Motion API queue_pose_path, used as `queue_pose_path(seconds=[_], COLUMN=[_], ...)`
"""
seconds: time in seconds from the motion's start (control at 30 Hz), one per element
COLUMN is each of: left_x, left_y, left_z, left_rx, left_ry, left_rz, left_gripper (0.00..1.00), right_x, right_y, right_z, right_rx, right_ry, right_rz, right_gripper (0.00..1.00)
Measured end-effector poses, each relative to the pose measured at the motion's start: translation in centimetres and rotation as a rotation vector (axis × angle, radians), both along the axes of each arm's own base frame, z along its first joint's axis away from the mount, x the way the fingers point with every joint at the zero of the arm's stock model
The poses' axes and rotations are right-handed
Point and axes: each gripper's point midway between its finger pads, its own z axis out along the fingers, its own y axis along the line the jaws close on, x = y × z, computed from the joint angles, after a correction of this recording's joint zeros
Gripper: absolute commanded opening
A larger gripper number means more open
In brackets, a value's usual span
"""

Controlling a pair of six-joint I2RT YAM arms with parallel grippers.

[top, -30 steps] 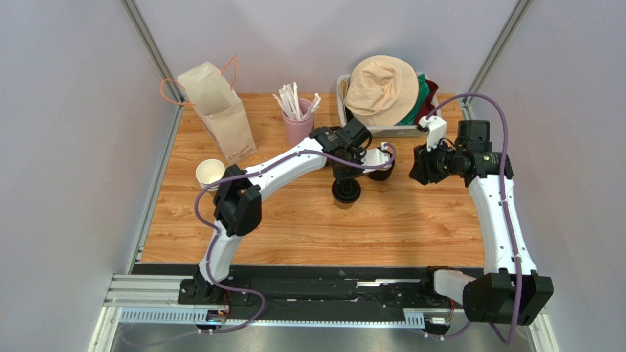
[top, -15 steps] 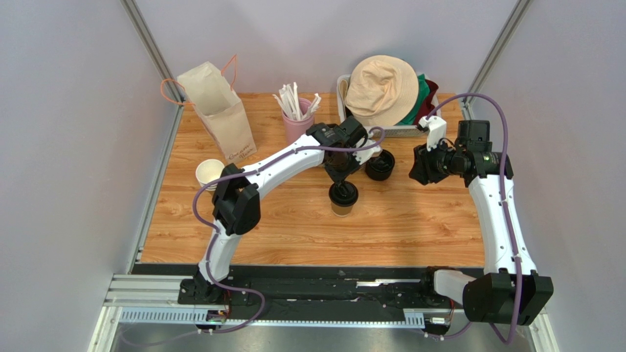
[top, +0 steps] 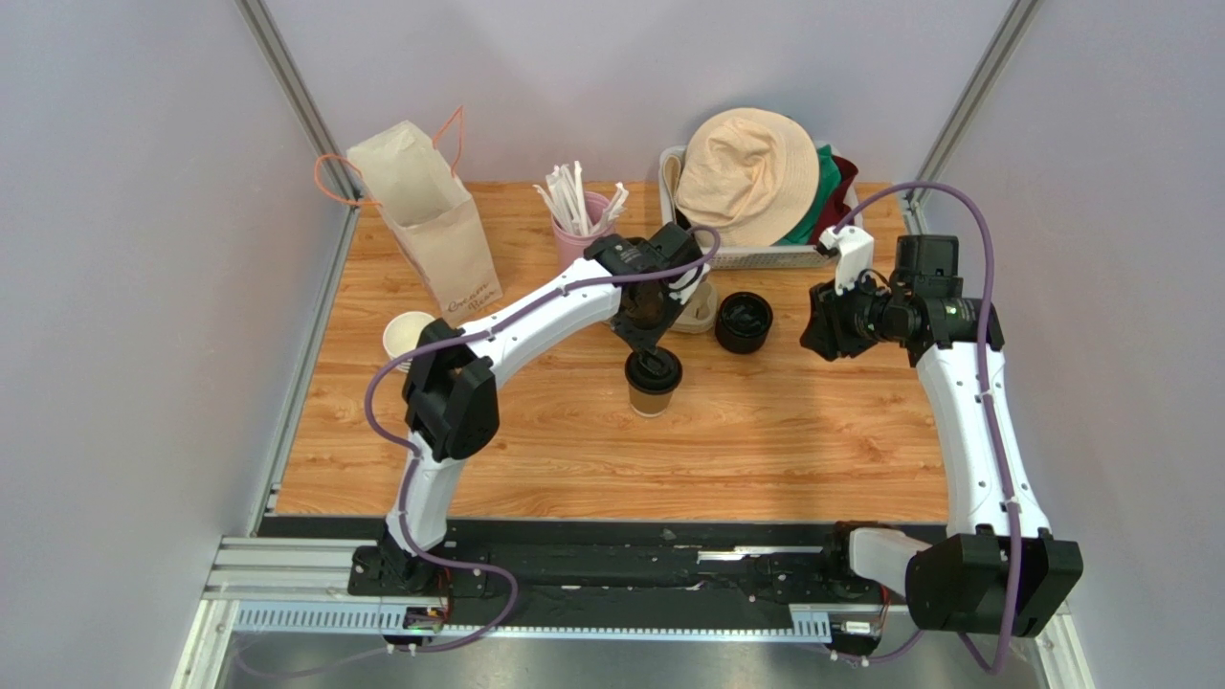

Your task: Pack the takeout coffee

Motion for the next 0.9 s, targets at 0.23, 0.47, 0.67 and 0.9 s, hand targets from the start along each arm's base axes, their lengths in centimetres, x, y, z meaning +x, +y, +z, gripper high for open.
queue_pose_path(seconds=[0.23, 0.47, 0.67, 0.9], left_x=[2.4, 5.2, 6.3, 5.2], left_y=[3.2, 10.6, 15.9, 18.0], left_z=[2.4, 4.2, 3.1, 0.7], left_rx=[0.002, -0.013, 0.008, 0.056], left_ry=[-0.082, -0.109, -0.099, -0.054], left_rz=[0.127, 0.322, 0.451, 0.496], left_gripper=[0.00, 0.00, 0.00, 0.00], right_x=[-0.1, 0.0, 0.1, 0.1], right_y=[0.0, 0.0, 0.1, 0.2], right_z=[-0.4, -0.7, -0.9, -0.8], right_rx=[0.001, 0.002, 0.006, 0.012], right_ry=[0.011, 0.020, 0.028, 0.028], right_rz=[0.000, 0.000, 0.001, 0.001], right_gripper=[0.39, 0.39, 0.39, 0.39])
